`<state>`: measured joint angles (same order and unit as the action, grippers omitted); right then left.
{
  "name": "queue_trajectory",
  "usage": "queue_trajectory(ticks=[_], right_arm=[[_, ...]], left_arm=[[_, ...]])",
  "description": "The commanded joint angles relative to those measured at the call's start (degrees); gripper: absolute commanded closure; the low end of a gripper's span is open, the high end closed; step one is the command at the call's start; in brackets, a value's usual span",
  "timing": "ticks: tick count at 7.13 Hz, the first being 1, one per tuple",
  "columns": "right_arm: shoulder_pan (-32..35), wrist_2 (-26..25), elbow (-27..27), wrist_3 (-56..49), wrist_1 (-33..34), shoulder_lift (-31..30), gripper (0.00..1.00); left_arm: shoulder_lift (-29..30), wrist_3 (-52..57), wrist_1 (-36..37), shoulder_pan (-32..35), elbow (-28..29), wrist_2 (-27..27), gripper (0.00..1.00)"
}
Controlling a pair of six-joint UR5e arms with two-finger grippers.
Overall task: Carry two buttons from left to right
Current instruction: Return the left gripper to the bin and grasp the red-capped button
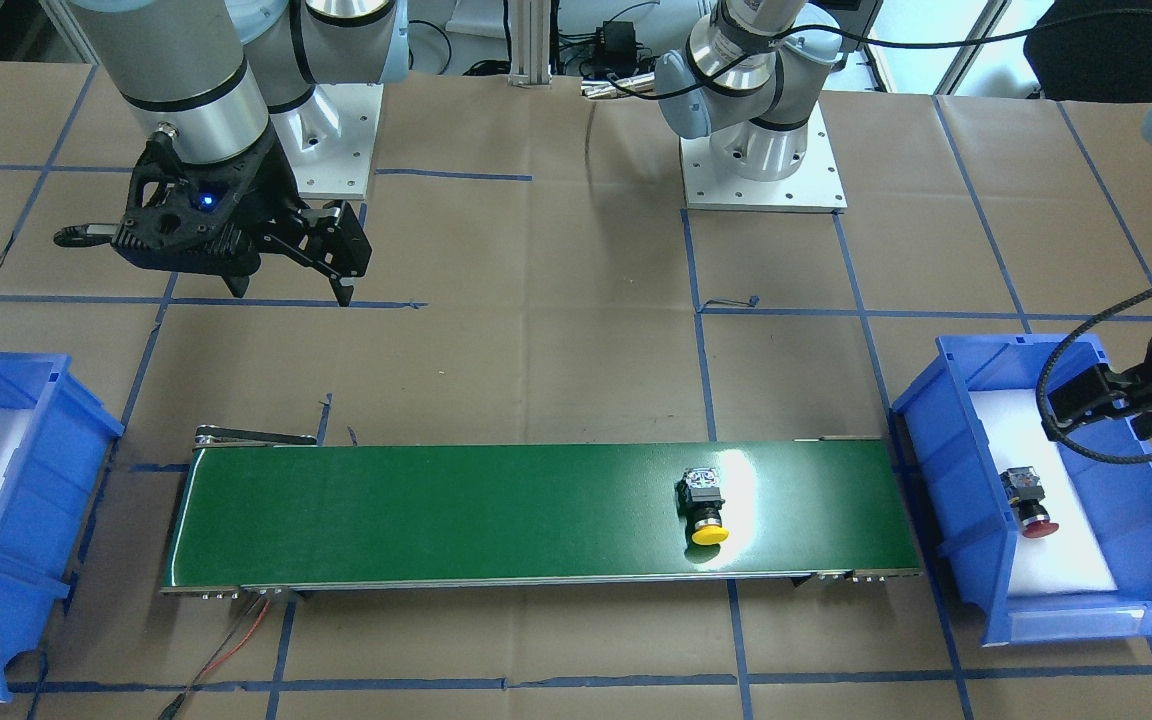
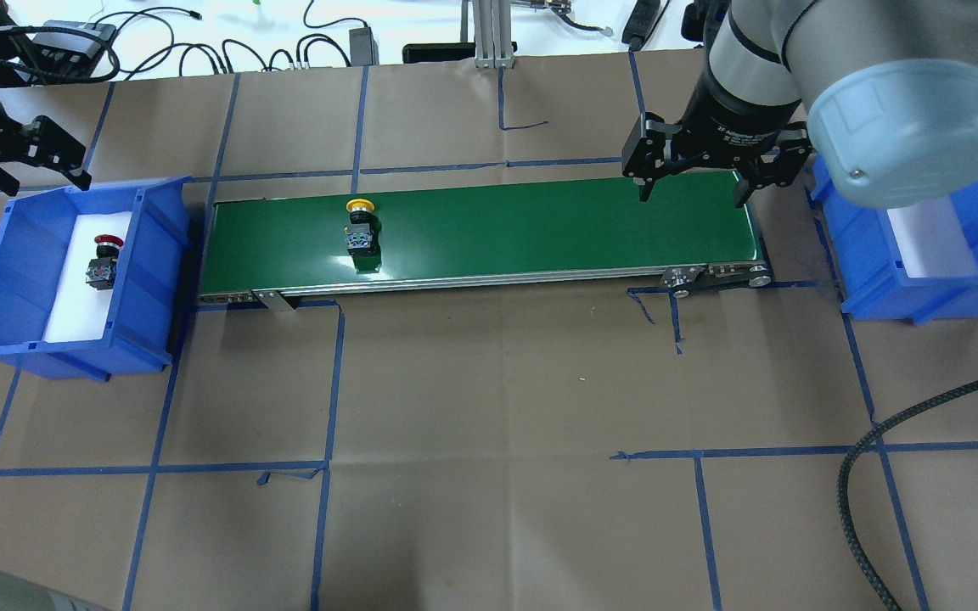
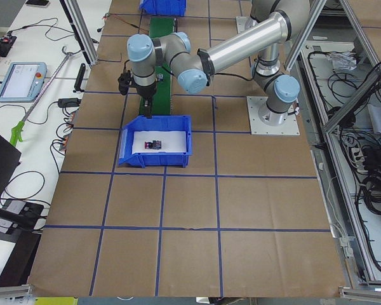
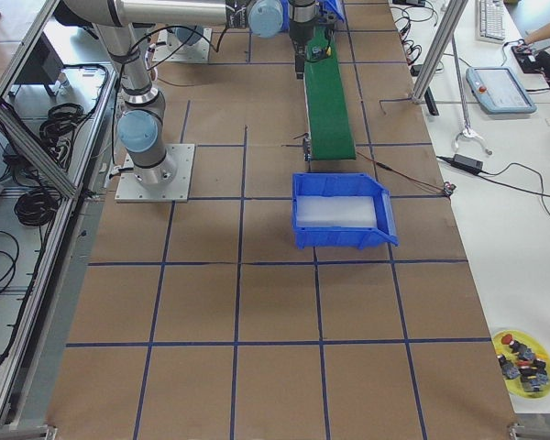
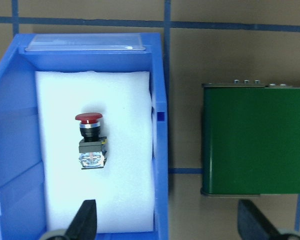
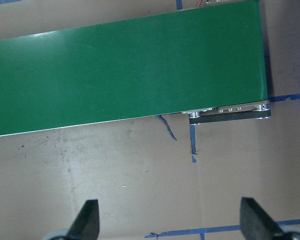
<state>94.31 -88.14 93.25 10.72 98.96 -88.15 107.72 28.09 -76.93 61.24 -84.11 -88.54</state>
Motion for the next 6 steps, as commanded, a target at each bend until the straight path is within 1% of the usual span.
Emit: queue_trajectory(ticks=[1, 2, 4, 6], right_arm=[[0.0, 0.1, 0.0, 0.0, 0.0, 0.0, 0.0], [0.0, 0.2, 0.0, 0.0, 0.0, 0.0, 0.0], [0.0, 0.2, 0.0, 0.0, 0.1, 0.0, 0.0], [0.0, 0.5, 0.0, 0.0, 0.1, 0.1, 0.0]], left_arm=[[2.5, 3.2, 4.1, -2.1, -1.7, 0.0, 0.01], [3.8, 3.9, 7.4, -2.1, -2.6, 0.0, 0.01], [6.2, 4.0, 10.6, -2.3, -4.0, 0.1, 0.01], [7.7, 4.0, 19.1, -2.1, -8.9, 0.2, 0.01]])
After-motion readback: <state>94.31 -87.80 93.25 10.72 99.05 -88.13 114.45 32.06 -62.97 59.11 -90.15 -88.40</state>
